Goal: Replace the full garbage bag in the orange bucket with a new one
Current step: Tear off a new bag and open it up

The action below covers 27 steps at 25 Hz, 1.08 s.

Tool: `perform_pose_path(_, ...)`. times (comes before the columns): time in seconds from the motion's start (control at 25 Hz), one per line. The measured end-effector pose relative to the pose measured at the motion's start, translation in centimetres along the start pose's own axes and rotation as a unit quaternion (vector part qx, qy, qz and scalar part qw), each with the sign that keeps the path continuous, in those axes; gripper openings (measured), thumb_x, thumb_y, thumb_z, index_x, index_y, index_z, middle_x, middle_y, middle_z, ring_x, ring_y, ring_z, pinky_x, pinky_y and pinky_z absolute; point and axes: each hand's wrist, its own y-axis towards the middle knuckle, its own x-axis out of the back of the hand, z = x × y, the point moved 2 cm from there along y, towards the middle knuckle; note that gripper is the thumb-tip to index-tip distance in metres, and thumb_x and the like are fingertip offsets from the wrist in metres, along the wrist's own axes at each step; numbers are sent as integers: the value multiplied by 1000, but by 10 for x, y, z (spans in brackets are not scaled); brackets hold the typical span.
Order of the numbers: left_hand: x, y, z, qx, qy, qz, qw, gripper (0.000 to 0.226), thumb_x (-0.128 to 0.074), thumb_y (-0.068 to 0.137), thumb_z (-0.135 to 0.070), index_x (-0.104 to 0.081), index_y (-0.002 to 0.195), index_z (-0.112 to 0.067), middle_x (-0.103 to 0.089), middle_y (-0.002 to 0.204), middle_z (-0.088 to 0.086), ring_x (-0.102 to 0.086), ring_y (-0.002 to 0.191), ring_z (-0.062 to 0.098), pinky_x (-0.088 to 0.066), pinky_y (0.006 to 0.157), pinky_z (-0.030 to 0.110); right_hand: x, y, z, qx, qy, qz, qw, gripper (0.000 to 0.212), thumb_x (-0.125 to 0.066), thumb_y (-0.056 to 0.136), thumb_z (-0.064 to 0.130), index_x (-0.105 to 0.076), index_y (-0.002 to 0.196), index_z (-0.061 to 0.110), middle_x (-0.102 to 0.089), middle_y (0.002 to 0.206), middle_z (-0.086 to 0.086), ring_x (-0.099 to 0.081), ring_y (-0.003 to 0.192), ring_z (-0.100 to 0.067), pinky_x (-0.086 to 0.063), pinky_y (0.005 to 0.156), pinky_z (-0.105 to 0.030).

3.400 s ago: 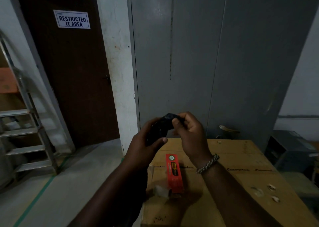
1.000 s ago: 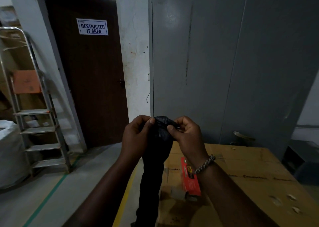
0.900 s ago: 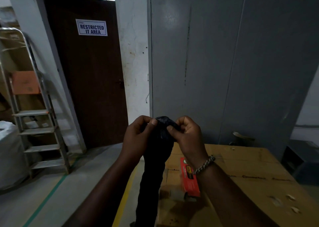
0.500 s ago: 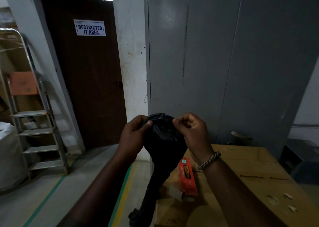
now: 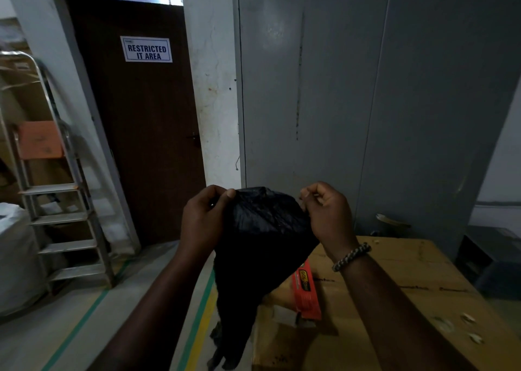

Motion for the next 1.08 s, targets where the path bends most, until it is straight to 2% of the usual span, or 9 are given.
perform_pose_path(0.12, 2, 1, 1, 5, -24, -4, 1000, 33, -61, 98, -33, -63, 72, -11, -53, 61, -7, -46, 58, 7, -37, 58, 29, 2, -5, -1, -43, 72, 129, 988, 32, -69, 92, 44, -72, 79, 15, -72, 74, -6, -71, 77, -25, -56, 72, -44)
perform_pose_path(0.24, 9, 1, -5, -4, -25, -18, 1000, 24, -64, 96, -30, -68, 77, -17, -64, 67, -5, -56, 63, 4, -44, 60, 29, 4, -9, -5, -45, 26, 253, 966, 23, -82, 79, 32, -72, 83, 11, -73, 81, -18, -72, 80, -31, -57, 76, -45)
perform_pose_path(0.36, 22, 3, -10, 2, -9, 4, 1000, 4, -74, 88, -30, -73, 87, -26, -73, 80, 0, -68, 70, 15, -54, 63, 38, 8, -5, -9, -28, 4, 201, 979, 24, -74, 91, 23, -63, 76, 8, -66, 70, -10, -62, 68, -15, -49, 67, -37)
perform_pose_path(0.44, 30, 4, -12, 2, 18, 41, 999, 16, -80, 81, -32, -72, 94, -30, -72, 84, 11, -69, 73, 27, -56, 63, 42, 10, -2, -10, -7, -10, 133, 991, 28, -65, 97, 31, -59, 79, 10, -65, 73, -11, -61, 69, -17, -48, 65, -38)
perform_pose_path(0.56, 41, 7, -15, 11, 73, 111, 991, 42, -91, 67, -31, -69, 102, -35, -71, 89, 11, -70, 76, 19, -58, 67, 38, 12, 4, -11, 13, -3, 45, 999, 31, -62, 98, 36, -55, 74, 18, -57, 65, 6, -54, 62, -9, -42, 60, -33)
perform_pose_path(0.68, 45, 5, -13, 3, 124, 199, 972, 37, -91, 68, -20, -70, 83, -45, -72, 75, -9, -69, 65, 2, -58, 59, 23, 16, 6, -12, -5, 44, 17, 999, 45, -63, 94, 47, -55, 76, 7, -57, 66, -16, -58, 63, -34, -44, 58, -43)
perform_pose_path(0.84, 49, 12, 1, 5, 154, 72, 985, 28, -68, 91, -17, -60, 66, -28, -59, 56, -9, -53, 51, 2, -38, 44, 17, 25, 8, -10, -7, 85, 88, 992, 24, -77, 89, 21, -63, 102, 7, -66, 80, -20, -70, 79, -32, -57, 70, -50)
perform_pose_path(0.96, 56, 19, 10, 44, 127, -14, 991, 26, -55, 97, -25, -58, 72, -21, -61, 65, -1, -56, 57, 13, -41, 49, 27, 31, 9, -13, 2, 20, 198, 980, 52, -80, 79, -4, -64, 122, 22, -64, 87, -3, -69, 81, -14, -59, 75, -32)
perform_pose_path(1.08, 58, 21, 16, 99, 18, -13, 995, 21, -57, 98, -26, -73, 88, -18, -75, 82, 5, -69, 73, 18, -50, 64, 32, 37, 16, -20, 30, -148, 168, 974, 23, -78, 82, 3, -72, 87, 25, -70, 78, 6, -66, 72, -5, -55, 72, -32)
